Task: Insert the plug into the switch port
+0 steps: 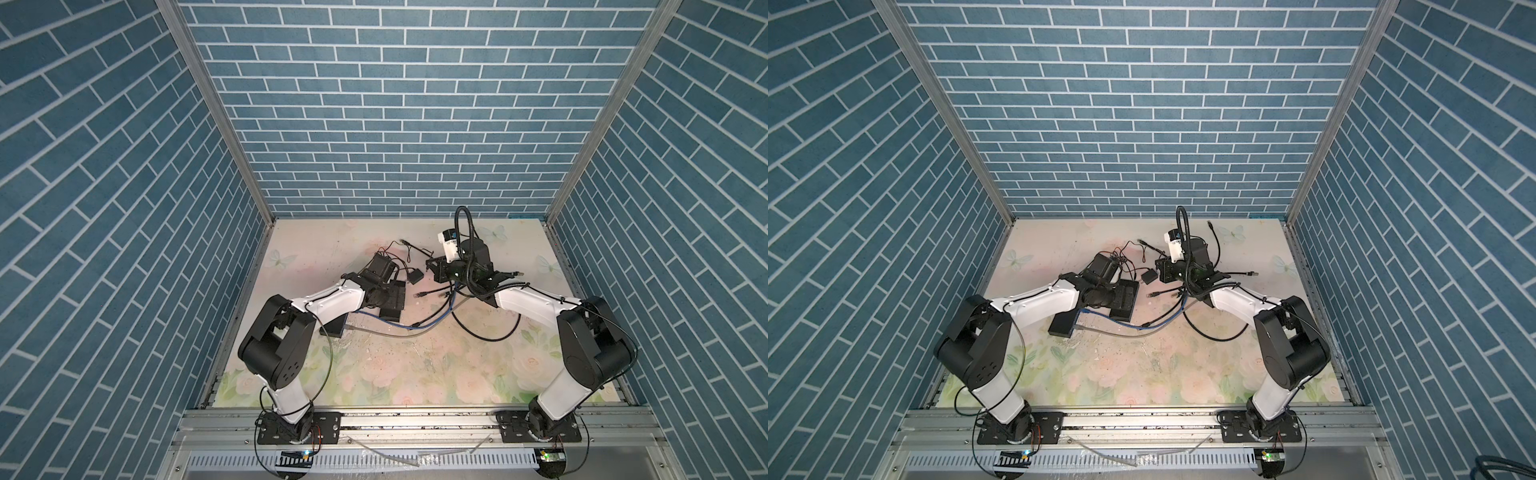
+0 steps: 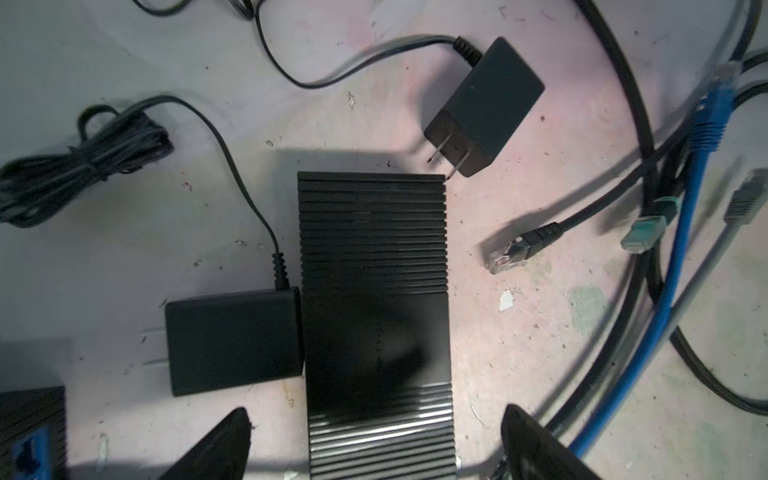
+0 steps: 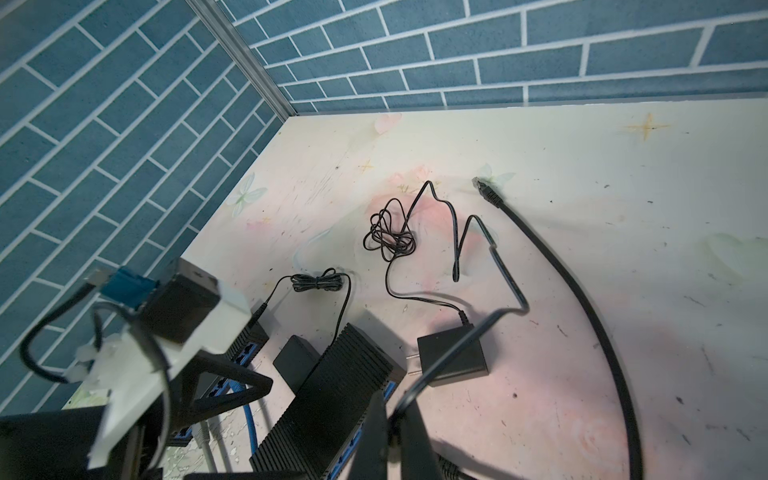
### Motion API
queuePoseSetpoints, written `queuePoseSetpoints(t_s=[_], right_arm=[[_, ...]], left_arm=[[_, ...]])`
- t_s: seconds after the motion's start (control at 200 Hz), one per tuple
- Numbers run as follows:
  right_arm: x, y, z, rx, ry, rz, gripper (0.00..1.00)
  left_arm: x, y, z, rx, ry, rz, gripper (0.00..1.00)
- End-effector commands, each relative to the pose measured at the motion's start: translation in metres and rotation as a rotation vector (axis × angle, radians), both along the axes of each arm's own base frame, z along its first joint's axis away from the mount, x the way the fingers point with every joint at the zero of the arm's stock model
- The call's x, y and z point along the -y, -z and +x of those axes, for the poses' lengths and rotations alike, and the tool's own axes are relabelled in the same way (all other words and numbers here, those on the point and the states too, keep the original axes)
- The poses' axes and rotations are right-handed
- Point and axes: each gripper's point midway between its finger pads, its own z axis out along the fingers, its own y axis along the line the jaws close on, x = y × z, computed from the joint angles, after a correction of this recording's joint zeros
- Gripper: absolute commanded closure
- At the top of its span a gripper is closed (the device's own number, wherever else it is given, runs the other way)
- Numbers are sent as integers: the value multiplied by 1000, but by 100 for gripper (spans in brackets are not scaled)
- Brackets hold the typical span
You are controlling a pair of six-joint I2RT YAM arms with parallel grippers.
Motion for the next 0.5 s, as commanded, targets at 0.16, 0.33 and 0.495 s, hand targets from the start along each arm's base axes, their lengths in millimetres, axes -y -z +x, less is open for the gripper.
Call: queuePoseSetpoints(t_s=[0.16, 0.33, 0.495], right_arm=[[8, 4, -5, 22, 0, -18, 100], [11, 6, -6, 20, 7, -23, 100], [13, 7, -6, 17, 11, -28, 100]], left_arm=[[0, 23, 1, -91, -11, 74, 5], [3, 30, 9, -106, -11, 109, 5], [4, 37, 16, -121, -6, 155, 7]])
